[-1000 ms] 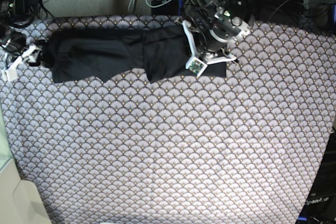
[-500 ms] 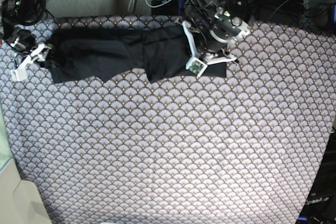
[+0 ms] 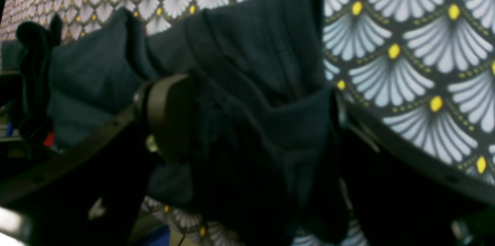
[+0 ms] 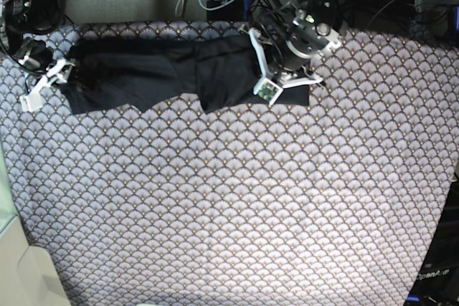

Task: Fold the T-shirt properly
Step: 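Hold the folded strip with both grippers and press it flat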

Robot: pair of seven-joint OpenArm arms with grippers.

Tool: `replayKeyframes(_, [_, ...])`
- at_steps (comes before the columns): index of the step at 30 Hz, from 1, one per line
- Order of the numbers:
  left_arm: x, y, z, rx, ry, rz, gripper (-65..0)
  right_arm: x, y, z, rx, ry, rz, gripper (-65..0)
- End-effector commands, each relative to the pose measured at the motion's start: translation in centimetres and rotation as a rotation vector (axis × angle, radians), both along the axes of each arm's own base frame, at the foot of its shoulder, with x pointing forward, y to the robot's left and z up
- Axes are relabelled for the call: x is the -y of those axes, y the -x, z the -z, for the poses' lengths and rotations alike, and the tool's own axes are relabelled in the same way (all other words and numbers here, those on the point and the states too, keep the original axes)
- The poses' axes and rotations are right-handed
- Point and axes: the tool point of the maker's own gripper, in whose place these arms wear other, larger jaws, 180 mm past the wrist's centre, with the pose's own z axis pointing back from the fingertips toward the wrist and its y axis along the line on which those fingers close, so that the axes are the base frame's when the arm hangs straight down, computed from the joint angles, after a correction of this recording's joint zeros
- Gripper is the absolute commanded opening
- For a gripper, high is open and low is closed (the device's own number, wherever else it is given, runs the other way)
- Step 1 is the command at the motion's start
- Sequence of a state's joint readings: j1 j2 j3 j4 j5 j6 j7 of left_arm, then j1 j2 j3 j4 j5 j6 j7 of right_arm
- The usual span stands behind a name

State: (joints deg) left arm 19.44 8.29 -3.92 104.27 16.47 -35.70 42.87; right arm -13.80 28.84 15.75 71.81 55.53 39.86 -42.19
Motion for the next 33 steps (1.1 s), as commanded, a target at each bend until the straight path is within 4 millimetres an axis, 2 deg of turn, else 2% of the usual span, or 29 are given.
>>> replayKeyframes(1, [0.4,-0.7,-0.9,0.036,0.025,-0.005,-65.0,-0.3,2.3,1.2,-0.092,0.039,-0.068,-18.7])
replayKeyframes(7, [0.4,-0.7,-0.9,0.036,0.023,-0.005,-65.0,-2.0,2.9,-0.5,-0.042,0.056,-0.132,-19.1])
replayKeyframes(11, [0.4,-0.7,-0.9,0.037,0.024,-0.005,-65.0,-2.5,3.2,-0.2,-0.049,0.044,-0.126,-19.1])
replayKeyframes(16, [0.4,-0.7,-0.9,0.035,0.024,-0.005,-65.0,-2.2,3.7,0.6,-0.077,0.037,-0.110,-19.3])
replayKeyframes(22, [0.4,-0.6,-0.8,0.034,0.023,-0.005,-65.0,-2.3,3.7,0.7,-0.078,0.035,-0.111,-20.6])
replayKeyframes(25, [0.4,-0.6,-0.8,0.034,0.023,-0.005,-65.0,-2.8,3.7,0.8,-0.076,0.021,-0.108,-26.0])
replayKeyframes(28, [0.4,-0.6,-0.8,0.034,0.023,-0.005,-65.0,-3.0,3.9,0.9,-0.082,0.017,-0.110,-35.1])
replayKeyframes(33, [0.3,-0.6,-0.9,0.035,0.023,-0.005,-65.0,-3.0,3.9,0.9,-0.082,0.017,-0.111,-57.0])
